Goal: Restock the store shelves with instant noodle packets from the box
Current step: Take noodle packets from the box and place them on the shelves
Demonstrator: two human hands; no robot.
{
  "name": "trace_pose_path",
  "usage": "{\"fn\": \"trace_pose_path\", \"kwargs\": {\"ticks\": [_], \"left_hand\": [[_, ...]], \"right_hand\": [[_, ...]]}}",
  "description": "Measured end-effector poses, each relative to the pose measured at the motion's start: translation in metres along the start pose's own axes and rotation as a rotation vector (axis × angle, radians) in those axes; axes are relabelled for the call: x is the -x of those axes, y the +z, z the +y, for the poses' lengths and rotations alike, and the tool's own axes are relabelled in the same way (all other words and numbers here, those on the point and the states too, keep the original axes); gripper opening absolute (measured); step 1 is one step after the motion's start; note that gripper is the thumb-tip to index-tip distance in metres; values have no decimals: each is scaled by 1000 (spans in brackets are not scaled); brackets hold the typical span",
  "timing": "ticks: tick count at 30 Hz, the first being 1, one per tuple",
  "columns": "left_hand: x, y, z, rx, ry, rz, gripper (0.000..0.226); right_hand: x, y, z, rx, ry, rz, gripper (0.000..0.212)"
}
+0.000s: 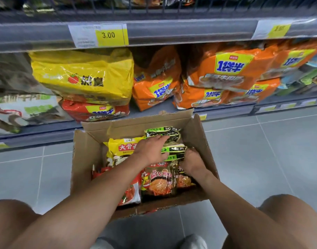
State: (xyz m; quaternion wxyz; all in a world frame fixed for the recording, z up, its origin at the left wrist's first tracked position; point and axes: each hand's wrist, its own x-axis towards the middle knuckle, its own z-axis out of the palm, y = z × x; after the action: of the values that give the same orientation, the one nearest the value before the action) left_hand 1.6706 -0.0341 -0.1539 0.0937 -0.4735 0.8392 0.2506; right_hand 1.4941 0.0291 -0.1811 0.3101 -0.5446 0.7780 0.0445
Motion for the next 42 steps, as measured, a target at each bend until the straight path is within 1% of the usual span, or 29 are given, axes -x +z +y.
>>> {"fn": "trace_pose_path", "kwargs": {"ticks": [3, 5, 7, 10, 12, 13, 16, 18, 20, 22, 24, 26, 30, 33, 36, 39, 42], "left_hand": [[-9, -3, 0, -67, 73, -75, 76], [-12, -4, -5, -64, 79, -81, 63], [-12, -6, -12, 0, 34, -65, 54], [-8, -10, -23, 149, -58, -35, 53], [-6, -10, -27, 172, -77, -26, 52], [-6, -11, -29, 146, -73, -21, 52], [-6, -10, -29, 73, -57, -15, 56], [-7, -8, -30, 83, -68, -21, 57], [-7, -8, -33, 96, -86, -27, 57], [-5, -12, -39, 89, -104, -22, 57], [1, -21, -45, 90, -131, -15, 58], [11, -35, -49, 99, -160, -9, 61], [43, -72, -43, 119, -202, 11, 62], [76, -116, -26, 143, -244, 32, 61], [115, -169, -6, 175, -262, 29, 55], [167, -237, 19, 151, -296, 22, 51], [211, -303, 48, 174, -318, -23, 51]], "right_hand": [[0, 0, 1, -45, 2, 15, 20], [-2, 2, 3, -53, 6, -4, 24], [-2, 3, 5, -40, -15, -5, 31], [0, -1, 4, -11, -105, 10, 45], [-1, -3, 0, 61, -189, 30, 56], [-2, -5, -4, 118, -224, 30, 58], [-7, -5, -12, 307, -240, -8, 61], [-9, -2, -13, 393, -218, -30, 61], [-10, 0, -10, 422, -195, -49, 59], [-9, -2, -9, 410, -195, -41, 57], [-7, -9, -10, 380, -223, -21, 50], [-2, -21, -13, 347, -250, -14, 49], [24, -62, -26, 323, -262, 4, 54], [57, -108, -41, 330, -279, -5, 50], [98, -163, -59, 344, -302, -2, 45], [151, -232, -79, 360, -312, -12, 42], [202, -306, -99, 333, -319, -13, 44]]}}
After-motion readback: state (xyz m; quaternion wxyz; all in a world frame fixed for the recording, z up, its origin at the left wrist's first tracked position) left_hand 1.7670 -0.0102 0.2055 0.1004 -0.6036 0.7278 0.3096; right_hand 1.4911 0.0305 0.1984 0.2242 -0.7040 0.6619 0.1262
